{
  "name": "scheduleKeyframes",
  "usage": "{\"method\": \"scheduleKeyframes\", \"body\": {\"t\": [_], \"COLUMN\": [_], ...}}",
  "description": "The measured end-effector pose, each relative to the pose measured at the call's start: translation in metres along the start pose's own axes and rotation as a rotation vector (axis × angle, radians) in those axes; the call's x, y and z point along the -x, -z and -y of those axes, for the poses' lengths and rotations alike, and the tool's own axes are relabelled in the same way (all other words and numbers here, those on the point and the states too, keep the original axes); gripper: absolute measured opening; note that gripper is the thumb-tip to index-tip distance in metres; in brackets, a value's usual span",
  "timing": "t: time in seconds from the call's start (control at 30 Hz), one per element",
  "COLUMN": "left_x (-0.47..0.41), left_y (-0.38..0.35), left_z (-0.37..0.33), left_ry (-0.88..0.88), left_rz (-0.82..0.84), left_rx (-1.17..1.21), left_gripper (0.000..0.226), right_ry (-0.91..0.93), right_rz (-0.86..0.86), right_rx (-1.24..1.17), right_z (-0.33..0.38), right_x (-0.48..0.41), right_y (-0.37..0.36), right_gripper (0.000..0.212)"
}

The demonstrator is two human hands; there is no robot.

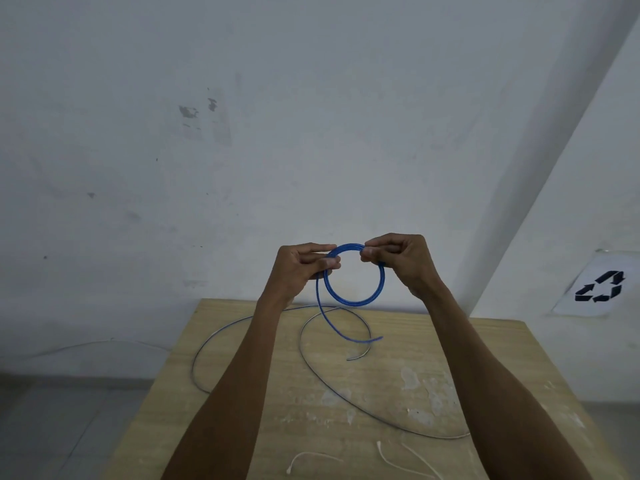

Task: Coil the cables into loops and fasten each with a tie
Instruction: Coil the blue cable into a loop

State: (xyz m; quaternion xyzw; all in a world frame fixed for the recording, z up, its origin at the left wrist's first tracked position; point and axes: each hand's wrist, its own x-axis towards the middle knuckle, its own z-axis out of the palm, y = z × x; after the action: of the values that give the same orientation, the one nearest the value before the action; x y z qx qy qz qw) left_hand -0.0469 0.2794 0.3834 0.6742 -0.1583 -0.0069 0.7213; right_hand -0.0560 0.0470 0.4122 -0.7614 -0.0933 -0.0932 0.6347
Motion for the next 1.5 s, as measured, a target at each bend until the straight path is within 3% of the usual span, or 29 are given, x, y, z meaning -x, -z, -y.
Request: {"method": "scheduleKeyframes", "body": {"t": [0.17, 0.3, 0.4, 0.47, 0.53, 0.6, 0.67, 0.77, 0.83, 0.93, 1.07, 1.3, 1.37, 1.43, 1.5], "left_x": [-0.001, 0.0, -0.006, -0.01, -0.013, -0.015, -0.016, -0.017, -0.017, -0.014, -0.009, -0.003, -0.003, -0.002, -0.001], "left_y": [0.002, 0.005, 0.003, -0.002, -0.007, -0.012, -0.019, -0.034, -0.04, -0.039, -0.033, -0.026, -0.022, -0.015, -0.007], "left_z": [0.003, 0.001, 0.0, 0.003, 0.007, 0.011, 0.012, 0.011, 0.01, 0.01, 0.009, 0.01, 0.009, 0.007, 0.004], "left_ry": [0.009, 0.087, 0.083, 0.057, 0.028, 0.007, -0.003, -0.027, -0.029, -0.006, 0.025, 0.018, -0.004, -0.02, -0.028], "left_rz": [-0.031, 0.05, -0.007, -0.142, -0.303, -0.435, -0.526, -0.587, -0.585, -0.538, -0.45, -0.415, -0.382, -0.332, -0.257], "left_rx": [0.048, 0.06, 0.027, 0.079, 0.156, 0.229, 0.298, 0.341, 0.349, 0.368, 0.328, 0.25, 0.205, 0.175, 0.138], "left_gripper": [0.03, 0.028, 0.026, 0.026, 0.025, 0.026, 0.026, 0.025, 0.024, 0.024, 0.027, 0.028, 0.028, 0.028, 0.027], "right_ry": [-0.118, -0.093, -0.1, -0.097, -0.135, -0.303, -0.546, -0.733, -0.648, -0.479, -0.45, -0.405, -0.445, -0.447, -0.293], "right_rz": [0.137, 0.117, 0.091, -0.003, -0.208, -0.392, -0.376, -0.255, -0.347, -0.488, -0.559, -0.493, -0.452, -0.443, -0.426], "right_rx": [-0.098, -0.032, 0.009, 0.117, 0.296, 0.342, 0.096, -0.469, -0.629, -0.676, -0.631, -0.554, -0.431, -0.125, 0.084], "right_z": [-0.002, -0.005, -0.008, -0.01, -0.014, -0.018, -0.025, -0.028, -0.031, -0.029, -0.019, -0.013, -0.017, -0.021, -0.015], "right_x": [0.006, 0.004, 0.005, 0.007, 0.011, 0.022, 0.031, 0.037, 0.034, 0.029, 0.024, 0.025, 0.022, 0.019, 0.019], "right_y": [0.005, 0.009, 0.006, 0.001, -0.007, -0.018, -0.033, -0.052, -0.055, -0.048, -0.03, -0.021, -0.018, -0.012, -0.005], "right_gripper": [0.026, 0.023, 0.027, 0.041, 0.062, 0.079, 0.084, 0.058, 0.039, 0.047, 0.049, 0.059, 0.06, 0.071, 0.07]}}
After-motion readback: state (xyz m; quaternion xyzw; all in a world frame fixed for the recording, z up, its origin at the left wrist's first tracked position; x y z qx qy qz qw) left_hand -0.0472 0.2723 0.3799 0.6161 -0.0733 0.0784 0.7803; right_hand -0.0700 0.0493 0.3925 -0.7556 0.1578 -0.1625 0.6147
